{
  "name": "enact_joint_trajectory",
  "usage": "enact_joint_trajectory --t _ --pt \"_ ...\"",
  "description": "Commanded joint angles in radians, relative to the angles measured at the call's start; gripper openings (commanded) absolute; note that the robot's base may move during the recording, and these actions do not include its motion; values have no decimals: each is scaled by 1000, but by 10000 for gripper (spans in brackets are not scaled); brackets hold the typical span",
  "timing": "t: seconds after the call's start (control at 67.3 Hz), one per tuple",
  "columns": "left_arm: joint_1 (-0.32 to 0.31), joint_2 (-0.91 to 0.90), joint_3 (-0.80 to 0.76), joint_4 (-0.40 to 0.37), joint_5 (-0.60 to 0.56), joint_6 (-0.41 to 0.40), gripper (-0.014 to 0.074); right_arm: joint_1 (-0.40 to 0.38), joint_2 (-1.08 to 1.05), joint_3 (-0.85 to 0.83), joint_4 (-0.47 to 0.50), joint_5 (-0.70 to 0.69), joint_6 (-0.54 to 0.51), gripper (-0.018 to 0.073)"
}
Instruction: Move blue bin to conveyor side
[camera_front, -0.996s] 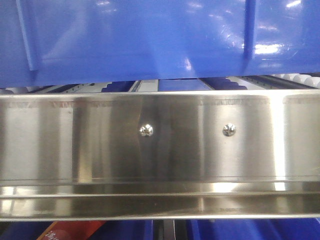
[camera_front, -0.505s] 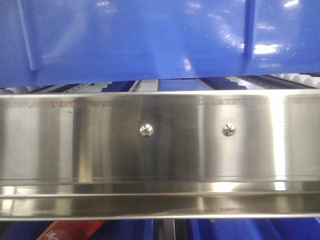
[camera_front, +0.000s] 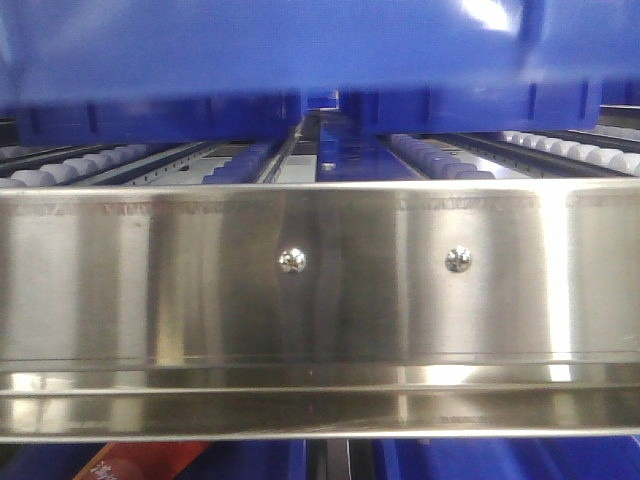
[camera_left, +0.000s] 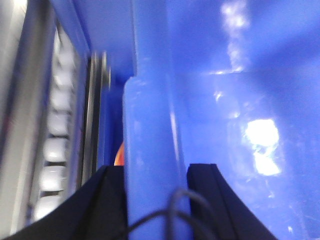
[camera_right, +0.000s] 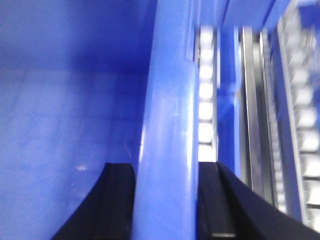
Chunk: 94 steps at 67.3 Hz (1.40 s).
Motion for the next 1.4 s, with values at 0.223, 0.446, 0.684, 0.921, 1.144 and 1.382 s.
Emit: enact_joint_trajectory --t 0.223,0.446,0.684,0.921,1.144,1.382 --pt "-93 -174 -18 16 -50 1 -8 -2 -228 16 -24 -66 -7 -71" --pt "-120 -235 57 42 -50 -7 -8 -2 -358 193 -57 -66 -7 -71" --pt "-120 -268 149 44 -50 -9 -8 -2 -402 262 -59 -66 -7 -71" --pt "-120 -288 149 42 -50 -9 -8 -2 -402 262 -59 -66 -7 -71" --pt "-120 -311 149 42 -50 -9 -8 -2 -402 262 -59 -179 -7 -71" --pt "-120 -316 149 42 -50 -9 -8 -2 -402 262 -59 -196 -7 -71"
